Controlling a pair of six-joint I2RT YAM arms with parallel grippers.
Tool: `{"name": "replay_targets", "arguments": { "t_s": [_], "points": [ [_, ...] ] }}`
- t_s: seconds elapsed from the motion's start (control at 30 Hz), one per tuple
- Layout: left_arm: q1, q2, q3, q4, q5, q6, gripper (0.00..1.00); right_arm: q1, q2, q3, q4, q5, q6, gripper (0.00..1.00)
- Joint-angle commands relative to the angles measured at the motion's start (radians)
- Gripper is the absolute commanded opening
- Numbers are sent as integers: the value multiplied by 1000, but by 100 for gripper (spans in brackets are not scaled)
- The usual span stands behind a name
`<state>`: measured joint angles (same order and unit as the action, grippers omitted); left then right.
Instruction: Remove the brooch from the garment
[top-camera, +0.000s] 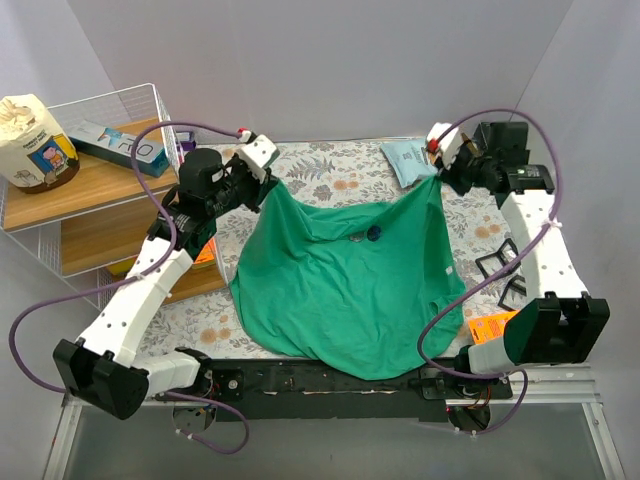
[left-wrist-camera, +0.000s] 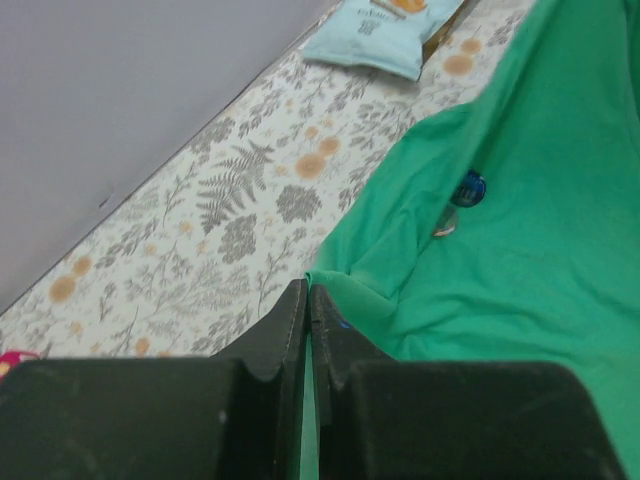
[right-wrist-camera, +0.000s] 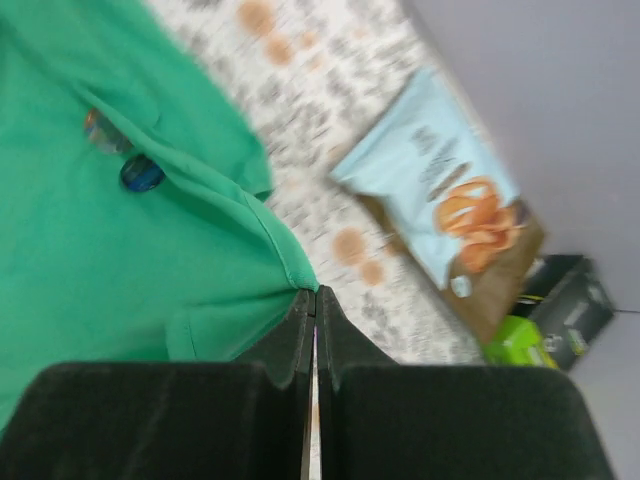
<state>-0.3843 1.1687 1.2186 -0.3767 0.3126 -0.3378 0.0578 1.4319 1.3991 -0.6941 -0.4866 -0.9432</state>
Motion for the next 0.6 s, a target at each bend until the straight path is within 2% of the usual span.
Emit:
{"name": "replay_targets", "arguments": {
  "t_s": [0.0,0.1,0.23,0.37,0.43,0.57],
  "points": [
    [-21,81,122,116,-15,-88,0,-41,-13,200,132,-40,329,1],
    [-22,199,269,223,-149,-138,0,-49,31,305,234,61,441,1],
    [-22,328,510,327,-240,-130,0,-47,114,545,307,203,622,1],
    [-22,437,726,361,-273,-99,0,-49,176,697,346,253,678,1],
    [-22,459,812,372,-280,-95,0,-47,188,724,379,296,675,1],
    [-24,435,837,432,-288,-89,0,-84,125,668,461,330,624,1]
  ]
}}
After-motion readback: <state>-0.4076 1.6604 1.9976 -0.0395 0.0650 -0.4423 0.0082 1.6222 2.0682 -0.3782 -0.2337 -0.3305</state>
